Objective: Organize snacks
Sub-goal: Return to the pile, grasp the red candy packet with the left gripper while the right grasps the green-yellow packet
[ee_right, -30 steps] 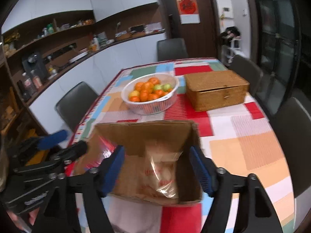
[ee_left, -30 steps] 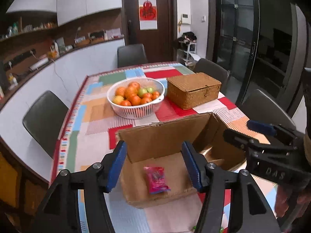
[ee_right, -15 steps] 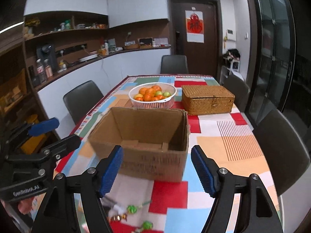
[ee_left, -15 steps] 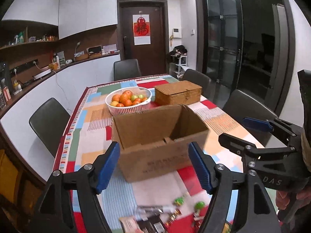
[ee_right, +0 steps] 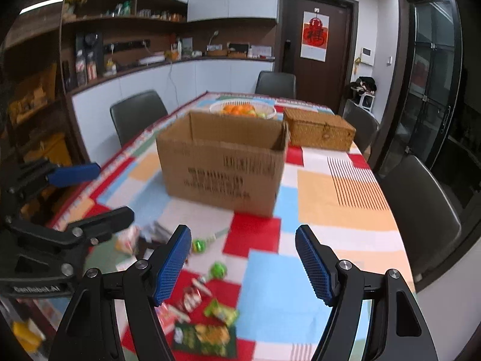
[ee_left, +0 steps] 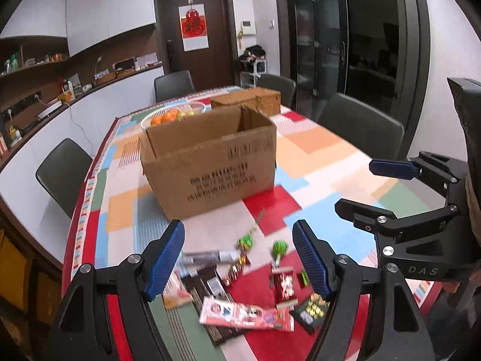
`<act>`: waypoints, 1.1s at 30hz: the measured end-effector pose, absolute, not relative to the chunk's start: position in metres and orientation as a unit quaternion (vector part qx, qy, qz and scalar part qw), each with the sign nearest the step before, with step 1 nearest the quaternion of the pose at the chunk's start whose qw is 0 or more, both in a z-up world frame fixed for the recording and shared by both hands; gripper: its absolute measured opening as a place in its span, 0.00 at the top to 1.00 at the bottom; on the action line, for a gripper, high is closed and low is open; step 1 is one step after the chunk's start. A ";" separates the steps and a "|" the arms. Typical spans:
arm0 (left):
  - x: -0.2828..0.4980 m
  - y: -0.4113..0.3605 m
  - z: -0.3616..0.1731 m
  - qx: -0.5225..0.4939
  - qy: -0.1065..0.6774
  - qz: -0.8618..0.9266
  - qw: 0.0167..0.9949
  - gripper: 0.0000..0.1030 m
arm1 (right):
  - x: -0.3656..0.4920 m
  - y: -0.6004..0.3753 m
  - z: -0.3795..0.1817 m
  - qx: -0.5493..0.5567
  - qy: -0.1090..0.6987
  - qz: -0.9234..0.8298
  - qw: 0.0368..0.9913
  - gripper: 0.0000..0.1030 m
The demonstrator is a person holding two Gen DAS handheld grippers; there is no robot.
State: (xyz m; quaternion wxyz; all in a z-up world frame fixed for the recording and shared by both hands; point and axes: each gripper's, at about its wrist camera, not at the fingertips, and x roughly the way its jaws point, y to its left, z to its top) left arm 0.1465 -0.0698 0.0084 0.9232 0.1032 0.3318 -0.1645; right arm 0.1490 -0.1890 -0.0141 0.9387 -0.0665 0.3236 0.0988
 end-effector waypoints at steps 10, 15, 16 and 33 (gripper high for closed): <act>0.136 -0.085 -0.049 0.119 0.394 -0.199 0.890 0.32 | 0.133 -0.197 -0.068 -0.099 0.402 0.121 0.902 0.30; 0.142 -0.093 -0.077 0.114 0.425 -0.225 0.870 0.40 | 0.138 -0.196 -0.094 -0.114 0.439 0.144 0.880 0.36; 0.144 -0.094 -0.082 0.112 0.430 -0.230 0.866 0.44 | 0.140 -0.196 -0.099 -0.114 0.446 0.148 0.875 0.36; 0.172 -0.111 -0.124 0.111 0.492 -0.250 0.826 0.56 | 0.167 -0.192 -0.149 -0.117 0.497 0.212 0.834 0.52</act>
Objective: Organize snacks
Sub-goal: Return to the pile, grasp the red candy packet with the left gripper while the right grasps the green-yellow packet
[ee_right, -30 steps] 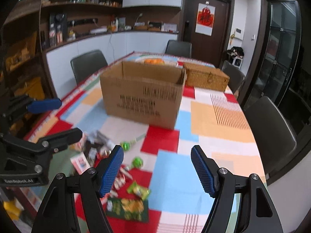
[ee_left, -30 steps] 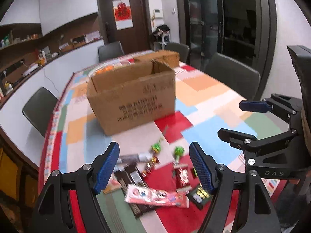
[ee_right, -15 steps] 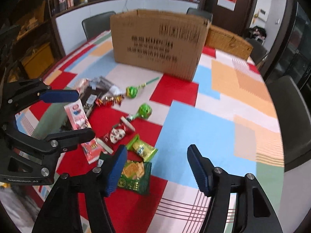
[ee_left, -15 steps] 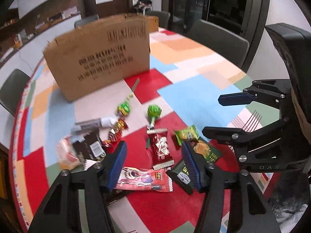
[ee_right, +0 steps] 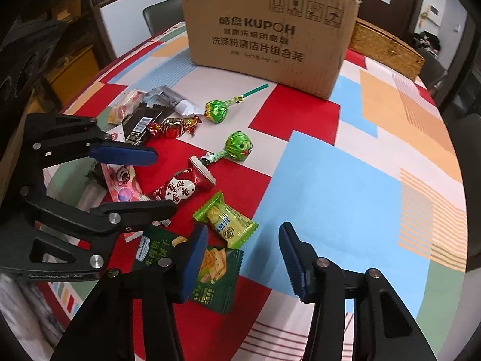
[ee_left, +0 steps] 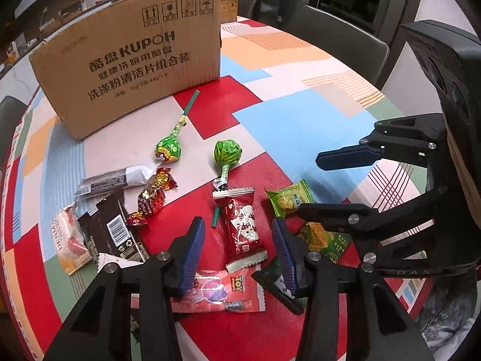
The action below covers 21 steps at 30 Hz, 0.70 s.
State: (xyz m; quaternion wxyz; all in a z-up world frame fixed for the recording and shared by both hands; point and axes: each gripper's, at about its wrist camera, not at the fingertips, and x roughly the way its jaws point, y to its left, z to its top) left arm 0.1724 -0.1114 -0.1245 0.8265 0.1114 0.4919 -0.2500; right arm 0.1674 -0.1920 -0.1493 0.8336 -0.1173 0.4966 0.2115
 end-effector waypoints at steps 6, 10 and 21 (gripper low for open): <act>0.179 -0.114 -0.135 0.104 0.509 -0.251 0.817 0.61 | 0.178 -0.192 -0.157 -0.114 0.506 0.225 0.825 0.56; 0.184 -0.115 -0.142 0.101 0.518 -0.248 0.813 0.64 | 0.182 -0.191 -0.161 -0.115 0.508 0.230 0.822 0.60; 0.189 -0.113 -0.145 0.089 0.517 -0.245 0.815 0.77 | 0.199 -0.185 -0.165 -0.108 0.511 0.239 0.819 0.62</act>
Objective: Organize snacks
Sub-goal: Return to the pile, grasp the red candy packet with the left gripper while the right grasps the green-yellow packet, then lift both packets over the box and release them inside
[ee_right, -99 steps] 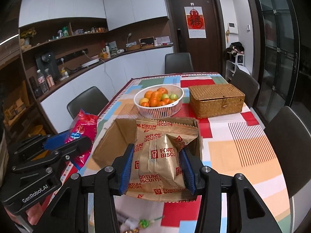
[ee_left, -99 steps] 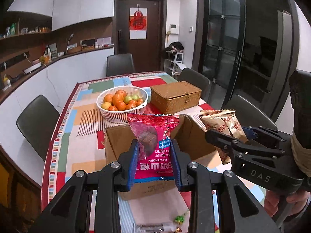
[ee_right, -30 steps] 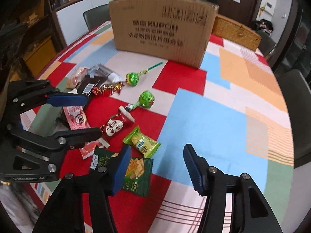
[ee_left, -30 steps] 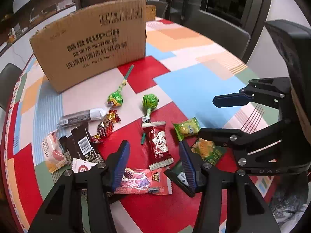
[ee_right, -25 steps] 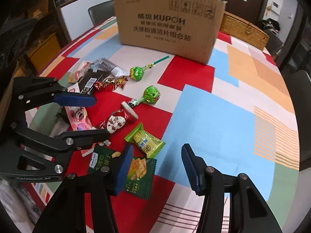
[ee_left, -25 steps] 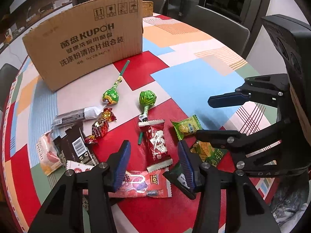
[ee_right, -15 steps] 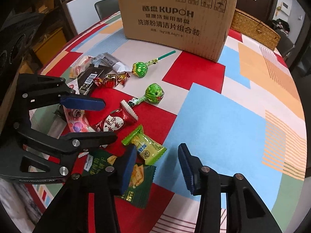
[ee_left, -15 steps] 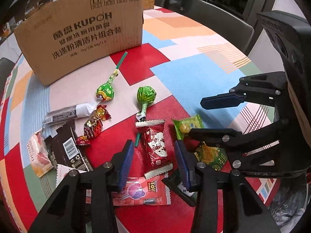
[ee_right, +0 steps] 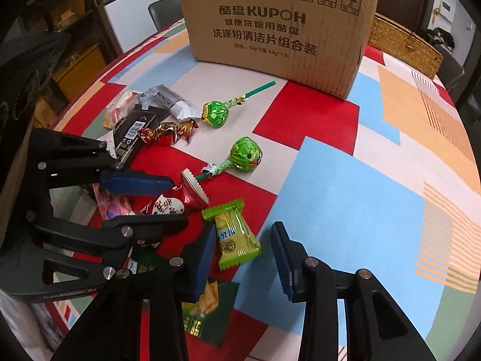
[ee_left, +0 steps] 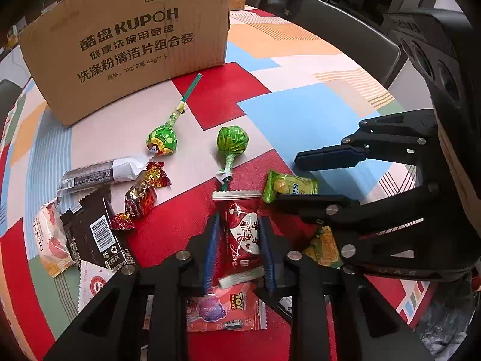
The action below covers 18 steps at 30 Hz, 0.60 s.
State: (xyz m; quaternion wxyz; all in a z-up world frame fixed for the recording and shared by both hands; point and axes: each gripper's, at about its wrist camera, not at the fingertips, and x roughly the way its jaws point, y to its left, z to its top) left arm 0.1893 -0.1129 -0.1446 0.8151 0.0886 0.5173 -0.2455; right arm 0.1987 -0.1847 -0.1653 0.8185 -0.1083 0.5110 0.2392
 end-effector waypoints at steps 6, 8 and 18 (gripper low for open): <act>0.190 -0.109 -0.146 0.074 0.519 -0.245 0.816 0.78 | 0.201 -0.177 -0.166 -0.113 0.511 0.231 0.820 0.75; 0.189 -0.107 -0.145 0.069 0.517 -0.242 0.818 0.79 | 0.199 -0.177 -0.166 -0.114 0.511 0.225 0.822 0.77; 0.176 -0.100 -0.119 0.055 0.487 -0.238 0.838 0.79 | 0.183 -0.191 -0.149 -0.059 0.497 0.194 0.844 0.78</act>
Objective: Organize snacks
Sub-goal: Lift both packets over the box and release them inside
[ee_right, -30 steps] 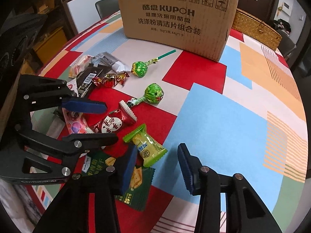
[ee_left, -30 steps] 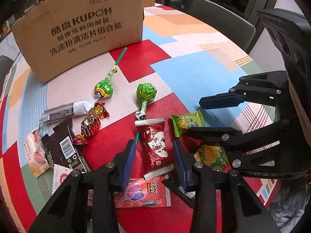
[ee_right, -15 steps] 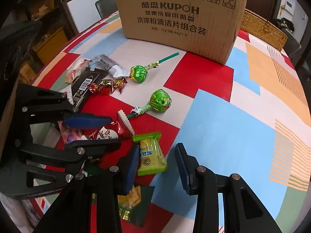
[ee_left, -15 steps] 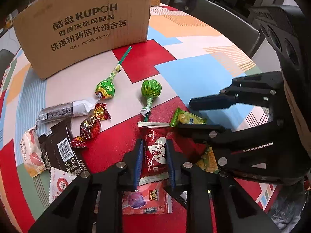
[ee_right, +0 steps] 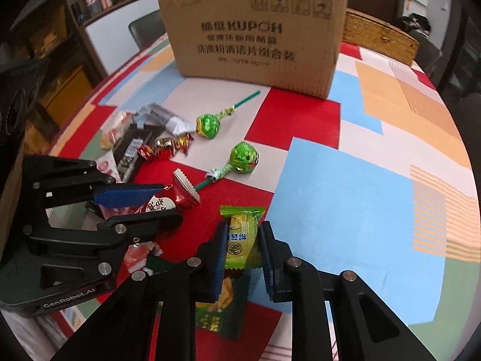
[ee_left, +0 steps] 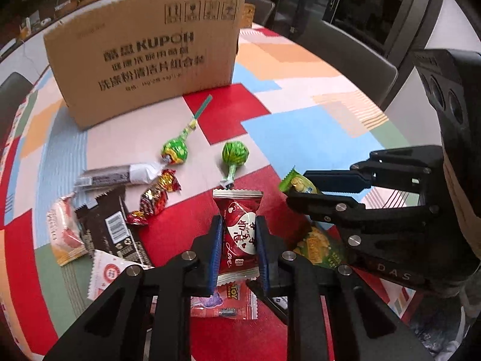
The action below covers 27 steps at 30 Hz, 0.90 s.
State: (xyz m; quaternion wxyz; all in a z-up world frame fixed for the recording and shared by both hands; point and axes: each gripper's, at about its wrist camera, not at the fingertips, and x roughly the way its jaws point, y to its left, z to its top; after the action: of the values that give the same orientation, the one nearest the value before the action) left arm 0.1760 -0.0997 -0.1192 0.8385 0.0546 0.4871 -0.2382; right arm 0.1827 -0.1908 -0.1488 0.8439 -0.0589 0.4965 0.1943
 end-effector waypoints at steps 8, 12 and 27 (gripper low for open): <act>0.173 -0.089 -0.088 0.041 0.454 -0.230 0.860 0.79 | 0.168 -0.189 -0.119 -0.049 0.461 0.180 0.868 0.78; 0.175 -0.080 -0.067 0.040 0.432 -0.224 0.873 0.79 | 0.167 -0.186 -0.102 -0.038 0.442 0.174 0.879 0.78; 0.195 -0.051 0.023 0.045 0.331 -0.187 0.924 0.79 | 0.189 -0.175 -0.023 -0.008 0.345 0.154 0.926 0.78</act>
State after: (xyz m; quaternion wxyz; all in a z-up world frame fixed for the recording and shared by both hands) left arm 0.1948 -0.0509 0.0234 0.9237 0.0454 0.3314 -0.1868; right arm 0.1888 -0.1752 -0.0225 0.9258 -0.0077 0.3451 0.1541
